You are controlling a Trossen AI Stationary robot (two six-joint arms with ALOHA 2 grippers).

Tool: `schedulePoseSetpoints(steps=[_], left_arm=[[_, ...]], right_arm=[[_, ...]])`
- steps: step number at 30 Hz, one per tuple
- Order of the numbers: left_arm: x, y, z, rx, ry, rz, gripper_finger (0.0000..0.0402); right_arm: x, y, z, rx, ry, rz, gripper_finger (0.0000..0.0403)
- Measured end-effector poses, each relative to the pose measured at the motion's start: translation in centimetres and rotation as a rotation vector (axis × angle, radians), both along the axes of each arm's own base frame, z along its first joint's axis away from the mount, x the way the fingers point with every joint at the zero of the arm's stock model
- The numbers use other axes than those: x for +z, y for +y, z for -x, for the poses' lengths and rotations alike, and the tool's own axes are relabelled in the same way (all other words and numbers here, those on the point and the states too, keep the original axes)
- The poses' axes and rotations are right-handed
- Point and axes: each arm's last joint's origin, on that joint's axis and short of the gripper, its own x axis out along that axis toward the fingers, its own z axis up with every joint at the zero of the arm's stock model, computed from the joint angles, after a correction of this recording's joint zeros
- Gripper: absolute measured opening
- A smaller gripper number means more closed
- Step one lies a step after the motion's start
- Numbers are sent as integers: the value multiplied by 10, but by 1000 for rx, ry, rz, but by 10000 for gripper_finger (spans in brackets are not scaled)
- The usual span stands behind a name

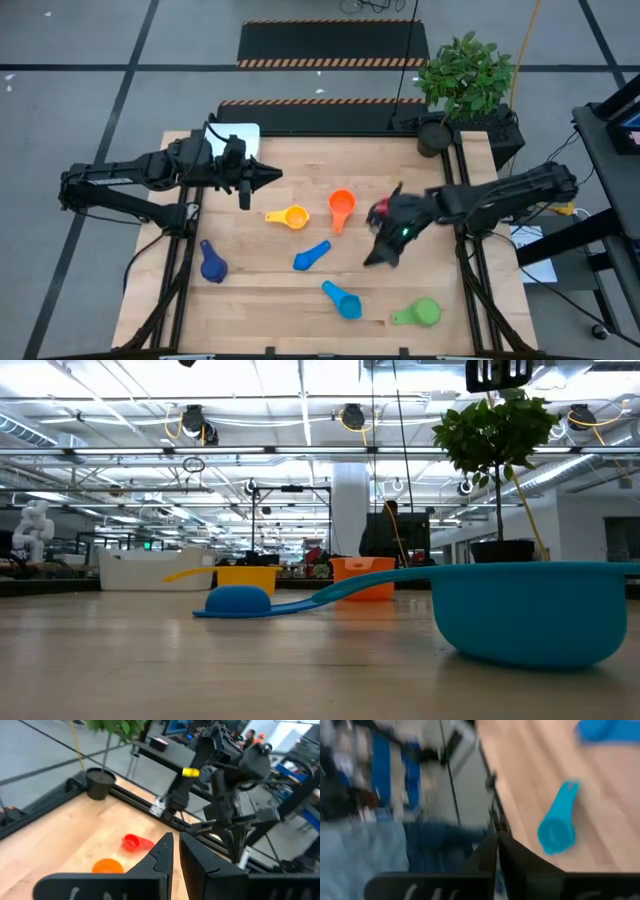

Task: Nest measuring cups in basket
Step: Stack the green measuring cup into the orange measuring cup

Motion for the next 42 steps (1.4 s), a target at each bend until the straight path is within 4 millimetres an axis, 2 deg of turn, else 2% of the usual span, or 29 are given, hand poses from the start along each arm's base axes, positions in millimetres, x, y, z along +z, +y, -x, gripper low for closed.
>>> schedulePoseSetpoints(steps=[2,7,13,21,28,37,42], left_arm=[[0,-1,0,-25,0,6,33],[0,-2,0,-47,-1,11,33],[0,-2,0,-47,-1,11,33],[-1,-3,-1,-51,1,21,33],[-1,-8,-1,-43,1,27,33],[-1,-14,-1,-54,1,22,33],[-1,-15,-1,-36,1,15,33]], right_arm=[[-11,9,-7,116,31,-14,36],[-36,25,-9,335,107,15,93],[-58,40,-10,625,2,107,168],[-91,54,-21,822,-67,155,227],[-116,59,-29,943,-125,191,247],[-149,63,-35,1056,-138,143,236],[-157,61,-37,1080,-154,156,231]])
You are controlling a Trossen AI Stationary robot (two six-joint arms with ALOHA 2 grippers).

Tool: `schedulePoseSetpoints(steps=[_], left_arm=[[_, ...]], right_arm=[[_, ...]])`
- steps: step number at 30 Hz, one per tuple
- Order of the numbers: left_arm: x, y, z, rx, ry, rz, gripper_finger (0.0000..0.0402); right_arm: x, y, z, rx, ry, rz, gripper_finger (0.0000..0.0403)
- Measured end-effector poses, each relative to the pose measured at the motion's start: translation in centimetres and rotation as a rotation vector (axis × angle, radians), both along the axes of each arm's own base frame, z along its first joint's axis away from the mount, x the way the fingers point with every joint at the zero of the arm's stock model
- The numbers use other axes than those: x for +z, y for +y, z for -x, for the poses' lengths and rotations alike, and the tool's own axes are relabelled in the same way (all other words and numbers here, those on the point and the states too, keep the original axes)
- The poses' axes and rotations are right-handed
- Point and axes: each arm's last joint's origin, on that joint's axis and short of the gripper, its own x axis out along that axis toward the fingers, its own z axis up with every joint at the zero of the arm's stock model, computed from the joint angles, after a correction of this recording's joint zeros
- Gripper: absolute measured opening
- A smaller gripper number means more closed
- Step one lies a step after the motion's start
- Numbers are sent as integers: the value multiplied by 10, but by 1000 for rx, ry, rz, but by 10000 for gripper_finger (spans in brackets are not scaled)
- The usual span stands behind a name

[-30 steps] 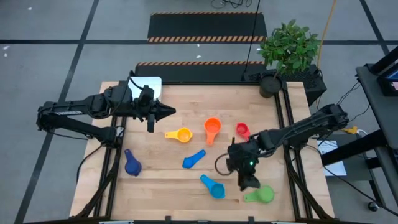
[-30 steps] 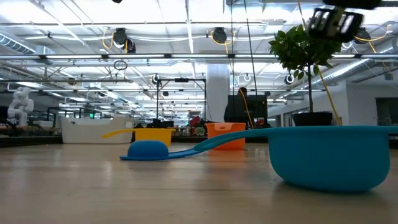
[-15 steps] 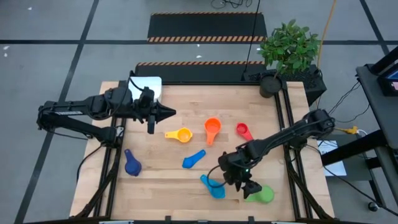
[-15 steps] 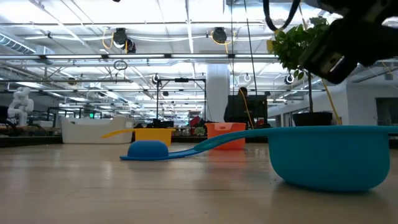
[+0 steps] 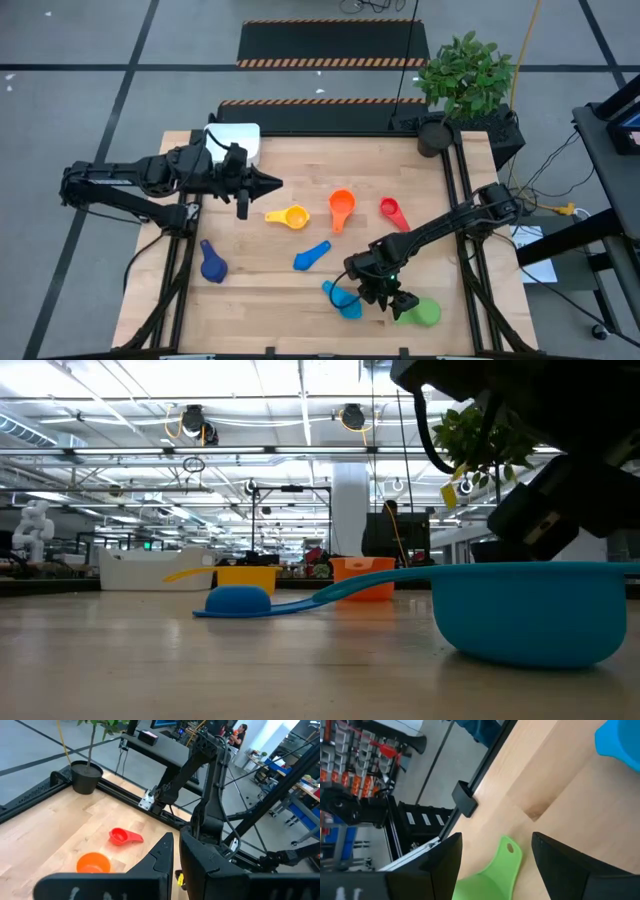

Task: Nest measuring cups in basket
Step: Stack the green measuring cup into the orange measuring cup

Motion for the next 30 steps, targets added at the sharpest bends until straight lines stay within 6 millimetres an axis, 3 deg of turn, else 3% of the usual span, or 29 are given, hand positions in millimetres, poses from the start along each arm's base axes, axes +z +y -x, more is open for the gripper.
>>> schedulePoseSetpoints(steps=[5,19,30], left_arm=[[0,1,0,18,1,-10,33],[0,1,0,14,3,-34,33],[0,1,0,19,1,-11,33]], right_arm=[[-2,1,1,33,-45,-5,231],[-35,9,27,29,-32,39,231],[-42,9,34,40,-55,27,216]])
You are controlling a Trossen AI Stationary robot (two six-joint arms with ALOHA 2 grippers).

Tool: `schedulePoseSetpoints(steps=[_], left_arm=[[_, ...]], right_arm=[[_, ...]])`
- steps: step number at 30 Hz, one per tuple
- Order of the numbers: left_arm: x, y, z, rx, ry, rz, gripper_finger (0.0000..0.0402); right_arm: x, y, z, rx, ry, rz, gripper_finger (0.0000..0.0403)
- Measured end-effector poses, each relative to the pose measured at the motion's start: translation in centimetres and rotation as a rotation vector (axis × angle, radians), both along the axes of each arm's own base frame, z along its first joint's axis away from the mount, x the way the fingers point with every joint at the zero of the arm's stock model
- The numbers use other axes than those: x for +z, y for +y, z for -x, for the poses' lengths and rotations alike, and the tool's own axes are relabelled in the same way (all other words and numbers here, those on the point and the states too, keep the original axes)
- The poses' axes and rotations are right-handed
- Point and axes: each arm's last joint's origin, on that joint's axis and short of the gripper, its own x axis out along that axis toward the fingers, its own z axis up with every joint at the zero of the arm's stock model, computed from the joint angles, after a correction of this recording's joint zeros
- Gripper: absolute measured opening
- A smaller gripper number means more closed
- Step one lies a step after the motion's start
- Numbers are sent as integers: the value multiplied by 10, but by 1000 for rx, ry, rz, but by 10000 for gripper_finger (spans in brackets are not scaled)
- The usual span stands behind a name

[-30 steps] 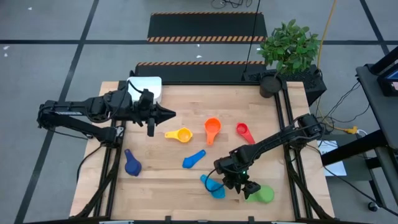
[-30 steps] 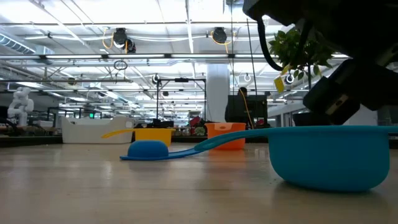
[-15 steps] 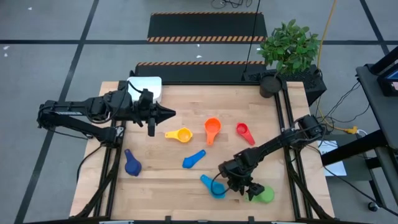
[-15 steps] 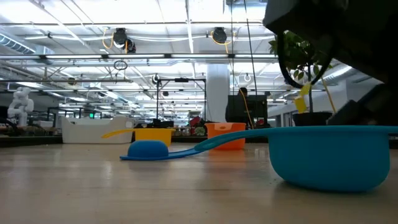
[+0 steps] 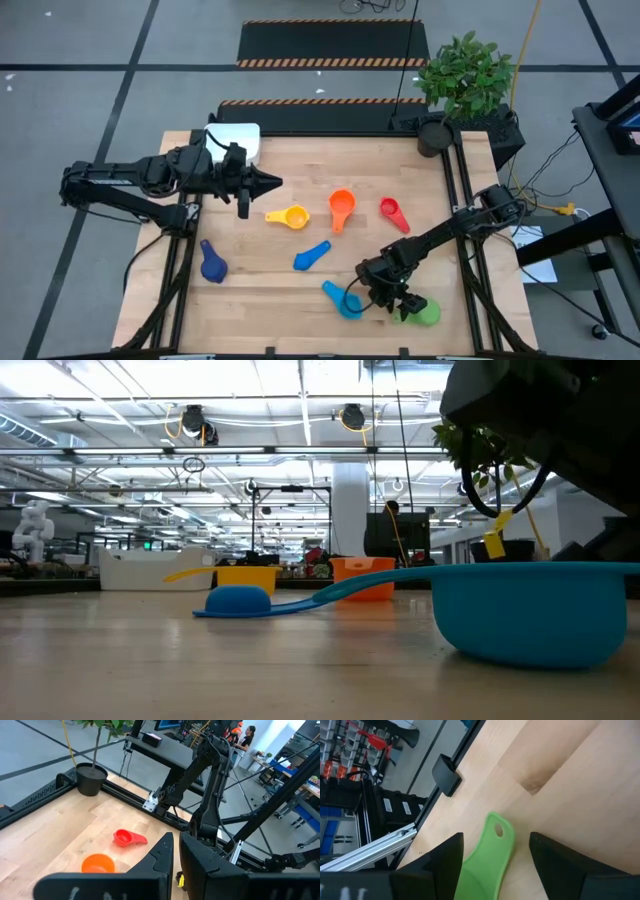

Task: Nest measuring cups in basket
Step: Stack the green measuring cup into the orange measuring cup

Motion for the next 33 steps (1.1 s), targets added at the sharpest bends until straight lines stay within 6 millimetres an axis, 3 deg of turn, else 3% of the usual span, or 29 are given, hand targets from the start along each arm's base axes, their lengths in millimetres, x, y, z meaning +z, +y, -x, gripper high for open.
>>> schedulePoseSetpoints(steps=[12,20,24,28,33], left_arm=[[0,0,0,1,0,2,33],[0,0,0,1,0,-1,33],[0,0,0,0,0,-5,33],[0,0,0,-3,2,-18,33],[0,0,0,-5,3,-25,33]], right_arm=[[-1,16,6,38,-49,17,134],[-1,16,6,29,-46,28,21],[-1,14,5,-8,-7,31,6],[10,6,1,-112,54,39,2],[49,-4,-3,-231,-52,33,1]])
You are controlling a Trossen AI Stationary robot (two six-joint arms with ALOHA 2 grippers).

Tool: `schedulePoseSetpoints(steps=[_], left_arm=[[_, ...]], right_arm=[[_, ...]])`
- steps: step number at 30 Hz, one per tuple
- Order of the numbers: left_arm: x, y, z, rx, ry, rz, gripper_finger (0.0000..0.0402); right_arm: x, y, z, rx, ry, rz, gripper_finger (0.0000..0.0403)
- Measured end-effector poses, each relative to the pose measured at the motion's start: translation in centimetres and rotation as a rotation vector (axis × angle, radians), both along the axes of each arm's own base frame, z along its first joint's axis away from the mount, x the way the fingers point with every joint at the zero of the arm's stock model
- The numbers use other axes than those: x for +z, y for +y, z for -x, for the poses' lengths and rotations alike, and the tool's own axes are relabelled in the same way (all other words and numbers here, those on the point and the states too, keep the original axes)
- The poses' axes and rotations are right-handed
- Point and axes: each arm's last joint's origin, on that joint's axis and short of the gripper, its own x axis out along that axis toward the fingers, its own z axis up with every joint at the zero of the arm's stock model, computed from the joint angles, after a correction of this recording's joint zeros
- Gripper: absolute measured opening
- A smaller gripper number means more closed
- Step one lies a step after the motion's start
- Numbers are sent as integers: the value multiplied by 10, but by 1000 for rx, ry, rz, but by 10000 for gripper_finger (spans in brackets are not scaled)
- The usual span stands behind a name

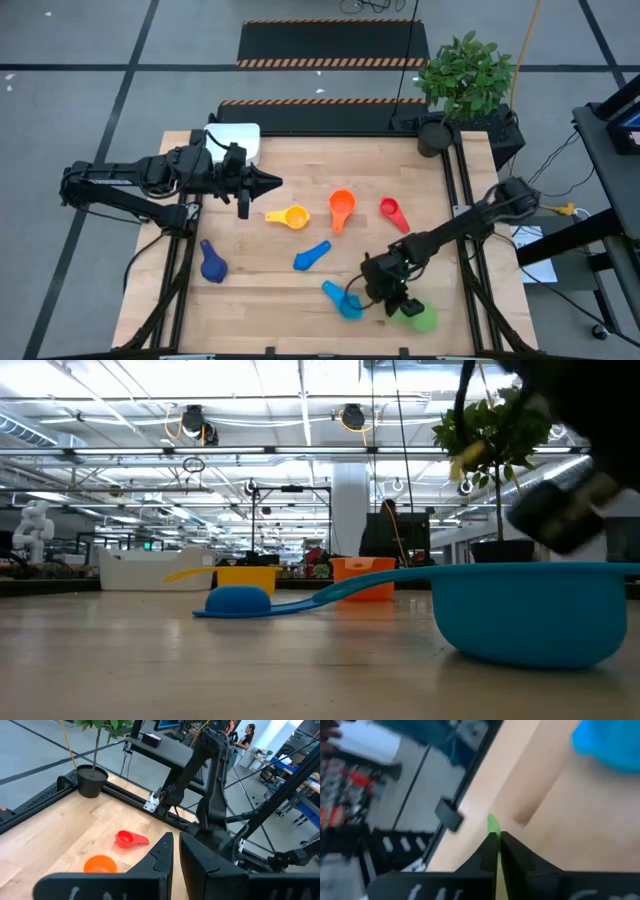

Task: Nest measuring cups in basket
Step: Stack the green measuring cup into the orange measuring cup

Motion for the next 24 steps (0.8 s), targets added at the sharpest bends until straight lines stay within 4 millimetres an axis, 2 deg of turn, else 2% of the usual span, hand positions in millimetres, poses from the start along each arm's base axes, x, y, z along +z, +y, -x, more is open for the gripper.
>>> schedulePoseSetpoints(steps=[6,11,19,24], left_arm=[[-2,1,1,33,26,-9,33],[-4,2,1,81,38,2,44],[-4,2,1,66,46,-60,138],[-4,2,1,59,50,-88,201]], right_arm=[[51,-23,5,-254,-123,32,1],[92,-45,14,-562,-264,58,0],[147,-79,21,-992,-647,35,0],[174,-98,19,-1185,-911,29,0]])
